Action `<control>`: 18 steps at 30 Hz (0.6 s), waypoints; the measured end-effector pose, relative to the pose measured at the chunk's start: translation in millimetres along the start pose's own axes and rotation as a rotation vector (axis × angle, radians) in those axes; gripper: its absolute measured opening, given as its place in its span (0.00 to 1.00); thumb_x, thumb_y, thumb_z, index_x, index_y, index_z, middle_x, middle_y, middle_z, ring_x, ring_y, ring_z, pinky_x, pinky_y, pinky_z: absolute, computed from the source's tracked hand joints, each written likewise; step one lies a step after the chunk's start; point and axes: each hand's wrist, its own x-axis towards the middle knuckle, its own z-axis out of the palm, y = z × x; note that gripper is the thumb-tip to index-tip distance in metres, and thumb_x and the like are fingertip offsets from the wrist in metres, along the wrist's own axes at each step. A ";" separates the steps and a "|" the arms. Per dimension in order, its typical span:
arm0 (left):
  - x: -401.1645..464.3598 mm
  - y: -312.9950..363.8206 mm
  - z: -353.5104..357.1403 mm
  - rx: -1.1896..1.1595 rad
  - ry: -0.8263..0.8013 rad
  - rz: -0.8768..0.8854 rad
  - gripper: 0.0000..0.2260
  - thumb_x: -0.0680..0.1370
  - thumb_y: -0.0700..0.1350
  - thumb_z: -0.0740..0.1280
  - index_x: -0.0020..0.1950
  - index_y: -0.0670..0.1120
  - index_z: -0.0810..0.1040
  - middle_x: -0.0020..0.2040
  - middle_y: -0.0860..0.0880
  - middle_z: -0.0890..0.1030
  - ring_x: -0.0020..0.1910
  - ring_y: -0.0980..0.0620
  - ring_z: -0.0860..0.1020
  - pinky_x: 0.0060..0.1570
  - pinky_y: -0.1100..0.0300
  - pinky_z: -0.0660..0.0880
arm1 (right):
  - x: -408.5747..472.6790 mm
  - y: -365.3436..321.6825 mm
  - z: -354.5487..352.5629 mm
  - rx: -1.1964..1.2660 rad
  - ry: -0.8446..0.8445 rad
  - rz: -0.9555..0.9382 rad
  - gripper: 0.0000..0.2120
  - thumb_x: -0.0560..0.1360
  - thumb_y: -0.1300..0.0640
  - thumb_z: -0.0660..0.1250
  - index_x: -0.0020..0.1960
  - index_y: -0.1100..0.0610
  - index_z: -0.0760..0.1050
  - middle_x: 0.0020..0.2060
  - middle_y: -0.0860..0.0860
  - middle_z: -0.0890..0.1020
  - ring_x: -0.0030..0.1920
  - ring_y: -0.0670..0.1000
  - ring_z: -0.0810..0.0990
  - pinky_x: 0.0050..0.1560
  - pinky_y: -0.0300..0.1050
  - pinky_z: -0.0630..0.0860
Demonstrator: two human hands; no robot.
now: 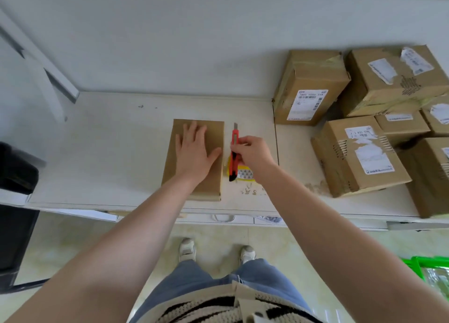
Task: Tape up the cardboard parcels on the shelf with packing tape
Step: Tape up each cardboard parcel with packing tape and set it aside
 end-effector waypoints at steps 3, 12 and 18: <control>-1.4 -4.9 6.3 0.128 -0.060 0.048 0.36 0.81 0.63 0.55 0.81 0.46 0.47 0.81 0.44 0.42 0.80 0.45 0.40 0.77 0.47 0.37 | 0.8 4.4 3.9 -0.224 0.042 -0.071 0.03 0.75 0.57 0.70 0.43 0.55 0.79 0.40 0.56 0.84 0.43 0.57 0.85 0.50 0.57 0.82; 4.7 -9.9 0.9 0.028 -0.110 0.035 0.38 0.79 0.61 0.61 0.81 0.48 0.47 0.81 0.46 0.41 0.80 0.46 0.38 0.76 0.48 0.36 | -6.6 3.1 -7.3 -0.407 -0.091 -0.041 0.19 0.76 0.54 0.69 0.37 0.70 0.75 0.34 0.57 0.69 0.35 0.54 0.68 0.39 0.46 0.66; 7.5 -10.9 1.2 -0.037 -0.122 0.027 0.39 0.78 0.58 0.66 0.81 0.47 0.48 0.81 0.45 0.41 0.79 0.45 0.38 0.75 0.47 0.35 | -16.6 0.7 -12.4 -0.508 -0.097 -0.078 0.17 0.77 0.55 0.69 0.44 0.72 0.79 0.42 0.55 0.71 0.40 0.54 0.71 0.43 0.48 0.69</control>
